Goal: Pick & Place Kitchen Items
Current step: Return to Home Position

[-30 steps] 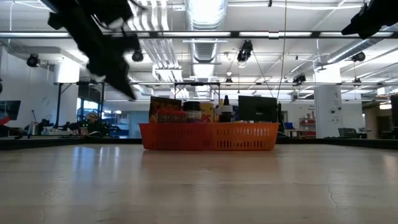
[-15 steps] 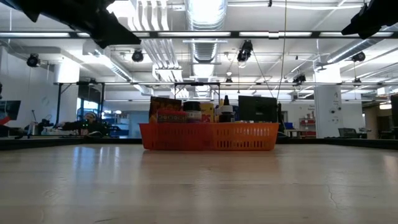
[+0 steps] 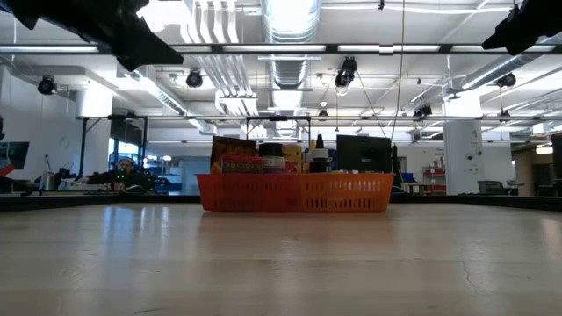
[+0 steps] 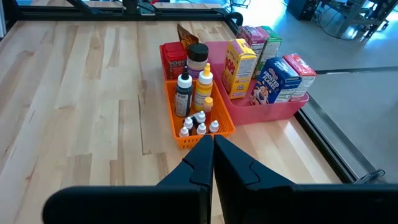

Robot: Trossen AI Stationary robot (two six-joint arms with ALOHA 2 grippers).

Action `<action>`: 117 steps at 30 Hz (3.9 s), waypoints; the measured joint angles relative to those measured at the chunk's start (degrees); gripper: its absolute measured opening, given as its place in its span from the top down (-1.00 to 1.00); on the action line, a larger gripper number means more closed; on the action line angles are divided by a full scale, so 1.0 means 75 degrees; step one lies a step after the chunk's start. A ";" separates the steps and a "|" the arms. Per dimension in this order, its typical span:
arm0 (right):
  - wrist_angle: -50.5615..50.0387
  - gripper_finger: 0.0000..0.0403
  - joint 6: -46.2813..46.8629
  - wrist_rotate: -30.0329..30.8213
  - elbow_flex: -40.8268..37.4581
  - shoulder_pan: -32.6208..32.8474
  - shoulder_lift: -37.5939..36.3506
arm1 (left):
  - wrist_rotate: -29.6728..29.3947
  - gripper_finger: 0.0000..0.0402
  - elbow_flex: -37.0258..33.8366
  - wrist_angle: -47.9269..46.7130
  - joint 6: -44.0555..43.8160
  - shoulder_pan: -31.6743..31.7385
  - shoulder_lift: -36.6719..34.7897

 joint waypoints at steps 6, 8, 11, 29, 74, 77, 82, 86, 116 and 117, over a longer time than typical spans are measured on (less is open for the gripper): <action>-0.0001 0.96 0.0000 -0.0002 0.0001 0.0002 0.0000 | 0.1530 0.87 -0.0198 -0.0444 -0.0003 -0.0023 -0.0849; -0.0003 0.96 0.0000 -0.0001 0.0002 0.0000 0.0003 | 0.1869 0.87 -0.0421 -0.0524 0.0117 -0.0063 -0.1208; 0.0000 0.96 0.0000 -0.0001 0.0001 0.0001 0.0001 | 0.1905 0.87 -0.0830 -0.0523 0.0305 -0.0131 -0.1774; -0.0002 0.96 0.0000 -0.0002 0.0001 0.0000 0.0002 | 0.1759 0.87 -0.2837 -0.0419 0.0607 -0.0638 -0.4420; -0.0003 0.96 0.0000 -0.0002 0.0000 0.0002 0.0000 | 0.1701 0.87 -0.4223 0.1601 0.0611 -0.0644 -0.4713; 0.0000 0.96 0.0000 0.0000 0.0001 0.0002 0.0000 | 0.1701 0.87 -0.4226 0.1601 0.0613 -0.0643 -0.4713; -0.0001 0.96 0.0000 0.0000 0.0001 0.0001 0.0000 | 0.1701 0.87 -0.4226 0.1601 0.0614 -0.0638 -0.4713; -0.0003 0.96 0.0000 0.0000 0.0000 0.0002 0.0001 | 0.1701 0.87 -0.4229 0.1601 0.0614 -0.0638 -0.4713; 0.3222 0.96 0.0787 -0.1070 -0.0607 0.0002 0.0079 | 0.1700 0.87 -0.4229 0.1601 0.0614 -0.0644 -0.4713; 0.3401 0.96 0.0877 -0.1115 -0.0781 0.0002 0.0079 | 0.1701 0.87 -0.4229 0.1601 0.0614 -0.0644 -0.4713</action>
